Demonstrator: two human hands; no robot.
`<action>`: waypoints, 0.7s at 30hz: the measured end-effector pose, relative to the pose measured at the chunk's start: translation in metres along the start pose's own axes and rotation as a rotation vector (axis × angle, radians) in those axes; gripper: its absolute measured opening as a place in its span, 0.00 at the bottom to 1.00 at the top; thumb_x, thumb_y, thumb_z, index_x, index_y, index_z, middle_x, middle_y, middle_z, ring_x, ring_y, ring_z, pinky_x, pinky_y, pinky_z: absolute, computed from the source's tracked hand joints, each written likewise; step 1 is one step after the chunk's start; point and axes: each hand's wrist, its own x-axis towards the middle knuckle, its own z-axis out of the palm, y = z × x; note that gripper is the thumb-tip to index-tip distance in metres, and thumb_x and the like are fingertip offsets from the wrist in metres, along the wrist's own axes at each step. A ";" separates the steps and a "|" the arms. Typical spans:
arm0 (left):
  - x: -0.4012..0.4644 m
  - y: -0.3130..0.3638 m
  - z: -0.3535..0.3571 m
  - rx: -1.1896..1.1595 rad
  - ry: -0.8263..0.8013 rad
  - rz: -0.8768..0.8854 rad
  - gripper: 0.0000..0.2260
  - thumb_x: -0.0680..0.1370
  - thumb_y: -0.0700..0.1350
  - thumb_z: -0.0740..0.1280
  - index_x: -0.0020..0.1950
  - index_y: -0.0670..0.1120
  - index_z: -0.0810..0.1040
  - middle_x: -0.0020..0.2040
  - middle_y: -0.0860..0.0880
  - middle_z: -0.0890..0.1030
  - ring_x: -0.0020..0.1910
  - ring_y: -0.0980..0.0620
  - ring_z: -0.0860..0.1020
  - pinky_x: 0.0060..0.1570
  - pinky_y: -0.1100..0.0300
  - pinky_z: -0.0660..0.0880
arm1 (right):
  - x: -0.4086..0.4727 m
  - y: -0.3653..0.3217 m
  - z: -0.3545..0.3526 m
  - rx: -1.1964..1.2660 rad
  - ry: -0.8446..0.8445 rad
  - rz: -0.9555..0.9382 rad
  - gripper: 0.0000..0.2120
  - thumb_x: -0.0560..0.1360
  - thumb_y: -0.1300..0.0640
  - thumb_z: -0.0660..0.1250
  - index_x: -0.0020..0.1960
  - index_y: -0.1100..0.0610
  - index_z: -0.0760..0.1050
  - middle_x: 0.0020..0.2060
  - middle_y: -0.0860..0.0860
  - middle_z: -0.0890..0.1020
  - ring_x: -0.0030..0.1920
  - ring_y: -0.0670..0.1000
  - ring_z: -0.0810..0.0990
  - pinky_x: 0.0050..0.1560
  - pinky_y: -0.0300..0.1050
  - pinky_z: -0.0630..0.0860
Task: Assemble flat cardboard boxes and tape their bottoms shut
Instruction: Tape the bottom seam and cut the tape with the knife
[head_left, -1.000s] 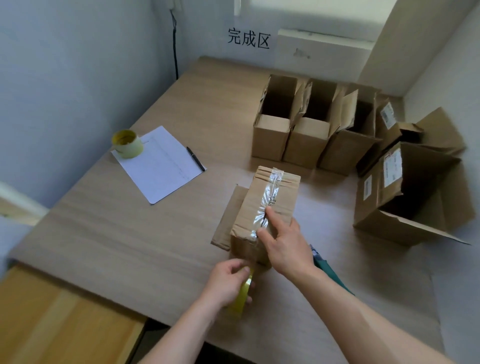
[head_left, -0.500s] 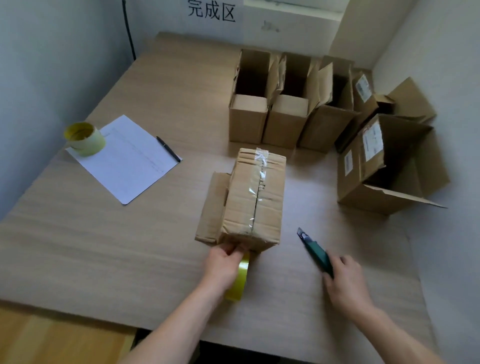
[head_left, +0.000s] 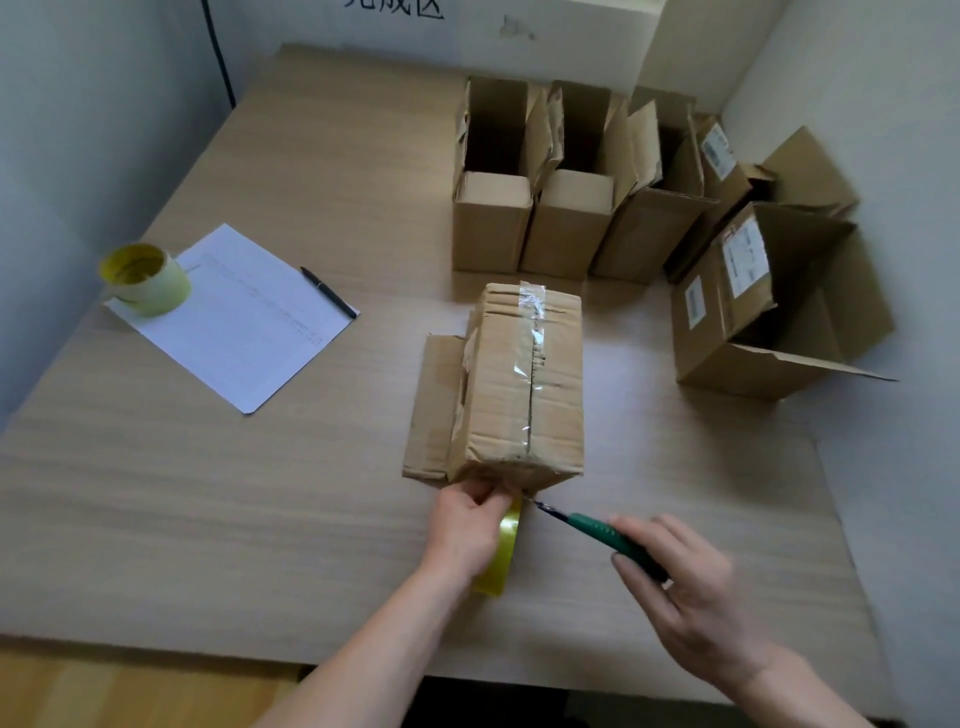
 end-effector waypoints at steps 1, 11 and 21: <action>-0.001 0.001 0.000 0.013 0.004 -0.003 0.05 0.75 0.41 0.72 0.40 0.49 0.83 0.39 0.51 0.84 0.41 0.57 0.76 0.37 0.70 0.70 | 0.004 -0.001 0.003 -0.018 -0.015 0.007 0.13 0.79 0.47 0.64 0.63 0.44 0.74 0.48 0.40 0.76 0.41 0.43 0.77 0.36 0.44 0.76; -0.002 0.006 -0.004 0.148 0.161 -0.085 0.18 0.72 0.46 0.71 0.25 0.42 0.73 0.22 0.51 0.72 0.29 0.47 0.72 0.34 0.56 0.68 | 0.033 -0.029 0.013 -0.306 -0.087 0.006 0.16 0.77 0.47 0.61 0.60 0.51 0.79 0.39 0.48 0.77 0.32 0.53 0.75 0.23 0.50 0.72; -0.014 0.005 0.000 0.181 0.117 -0.086 0.21 0.70 0.57 0.74 0.24 0.46 0.72 0.20 0.54 0.67 0.25 0.52 0.67 0.30 0.58 0.63 | 0.007 0.007 0.016 -0.304 -0.133 0.170 0.11 0.74 0.52 0.70 0.57 0.47 0.79 0.39 0.46 0.77 0.33 0.54 0.78 0.27 0.50 0.75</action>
